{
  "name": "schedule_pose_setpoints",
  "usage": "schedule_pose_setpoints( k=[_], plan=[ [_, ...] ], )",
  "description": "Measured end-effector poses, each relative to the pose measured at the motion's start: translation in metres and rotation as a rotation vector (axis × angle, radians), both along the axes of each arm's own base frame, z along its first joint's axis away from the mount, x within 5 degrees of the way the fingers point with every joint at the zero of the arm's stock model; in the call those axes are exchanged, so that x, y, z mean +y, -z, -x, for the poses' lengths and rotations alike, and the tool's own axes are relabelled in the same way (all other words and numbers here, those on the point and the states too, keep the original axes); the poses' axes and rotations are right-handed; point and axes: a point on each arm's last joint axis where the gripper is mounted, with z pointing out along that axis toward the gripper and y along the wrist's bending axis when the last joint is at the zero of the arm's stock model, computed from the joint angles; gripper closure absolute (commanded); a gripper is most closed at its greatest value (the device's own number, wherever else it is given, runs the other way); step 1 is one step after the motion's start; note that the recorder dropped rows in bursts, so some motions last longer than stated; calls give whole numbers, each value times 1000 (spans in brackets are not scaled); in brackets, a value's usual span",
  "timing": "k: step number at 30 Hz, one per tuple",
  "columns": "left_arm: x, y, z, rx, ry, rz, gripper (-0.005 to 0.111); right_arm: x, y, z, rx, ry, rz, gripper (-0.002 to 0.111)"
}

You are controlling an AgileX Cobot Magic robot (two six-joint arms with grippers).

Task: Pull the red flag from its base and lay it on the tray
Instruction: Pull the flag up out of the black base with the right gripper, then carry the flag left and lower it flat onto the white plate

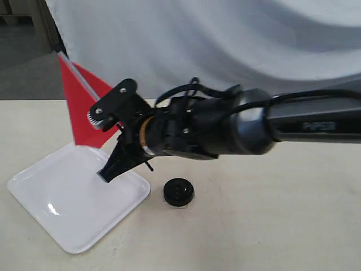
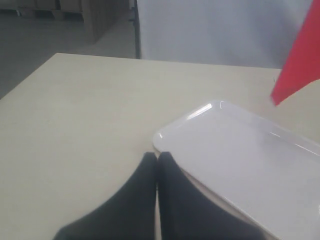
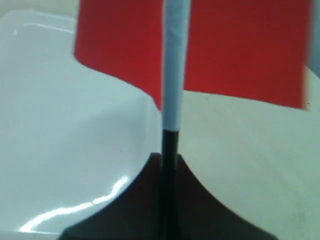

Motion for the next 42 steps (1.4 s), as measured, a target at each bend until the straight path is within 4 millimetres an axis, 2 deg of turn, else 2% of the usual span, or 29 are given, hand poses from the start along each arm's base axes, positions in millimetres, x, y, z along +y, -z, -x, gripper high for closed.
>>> schedule_pose_setpoints(
  k=[3,9,16,19,21,25,26,28,33,37,40,42],
  plan=[
    [0,0,0,0,0,0,107,30,13,2,3,47,116,109],
    [0,0,0,0,0,0,107,72,50,3,40,74,297,109],
    [0,0,0,0,0,0,107,87,80,-8,99,115,398,107],
    [0,0,0,0,0,0,107,89,84,-10,105,122,405,93],
    [0,0,0,0,0,0,107,90,86,-9,112,123,404,78],
    [0,0,0,0,0,0,107,90,85,-10,112,124,399,40],
    [0,0,0,0,0,0,107,91,83,-10,108,124,396,34],
    [0,0,0,0,0,0,107,92,79,-9,102,122,389,31],
    [0,0,0,0,0,0,107,96,69,-2,99,108,374,36],
    [0,0,0,0,0,0,107,99,43,7,122,82,319,43],
    [0,0,0,0,0,0,107,96,22,10,131,92,298,61],
    [0,0,0,0,0,0,107,92,15,11,134,101,315,87]
  ],
)
